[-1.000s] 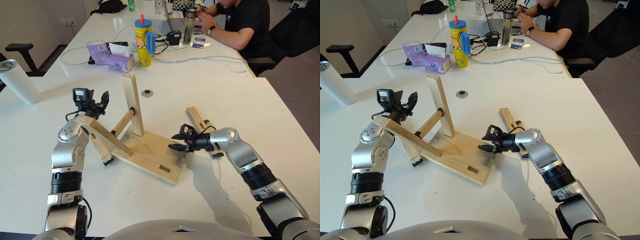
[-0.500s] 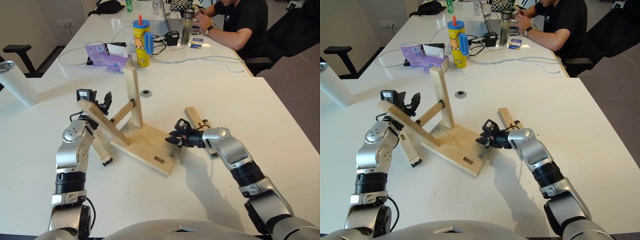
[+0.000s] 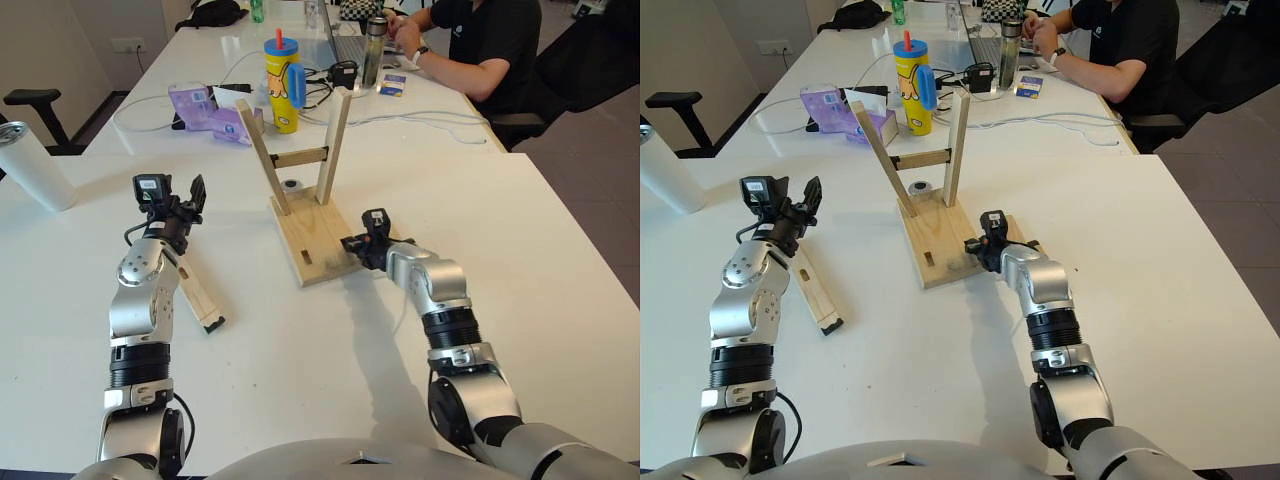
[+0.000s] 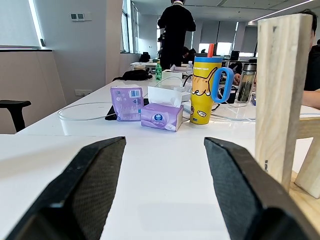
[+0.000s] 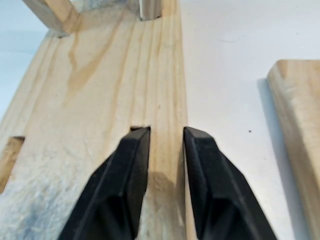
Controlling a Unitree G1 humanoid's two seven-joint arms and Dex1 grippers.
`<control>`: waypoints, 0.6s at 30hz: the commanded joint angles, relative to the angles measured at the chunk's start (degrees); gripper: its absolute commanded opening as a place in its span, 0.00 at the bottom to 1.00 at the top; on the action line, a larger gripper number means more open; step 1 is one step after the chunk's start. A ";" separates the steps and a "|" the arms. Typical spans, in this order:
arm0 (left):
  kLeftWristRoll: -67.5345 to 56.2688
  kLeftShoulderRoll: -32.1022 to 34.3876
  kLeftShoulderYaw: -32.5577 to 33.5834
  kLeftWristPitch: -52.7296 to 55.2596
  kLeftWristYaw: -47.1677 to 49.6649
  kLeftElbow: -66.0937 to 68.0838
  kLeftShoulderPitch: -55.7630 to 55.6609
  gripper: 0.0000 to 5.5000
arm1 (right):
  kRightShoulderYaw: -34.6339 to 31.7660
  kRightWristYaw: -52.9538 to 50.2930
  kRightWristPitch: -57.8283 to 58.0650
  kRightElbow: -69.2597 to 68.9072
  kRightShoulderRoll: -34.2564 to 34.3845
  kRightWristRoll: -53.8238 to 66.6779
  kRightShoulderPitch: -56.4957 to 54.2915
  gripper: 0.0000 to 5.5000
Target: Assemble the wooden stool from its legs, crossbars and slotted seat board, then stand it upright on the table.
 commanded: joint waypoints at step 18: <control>1.29 -0.02 -0.23 0.10 -0.49 0.50 -0.52 0.54 | -1.04 0.90 -3.54 -9.51 -2.90 1.43 -2.28 0.36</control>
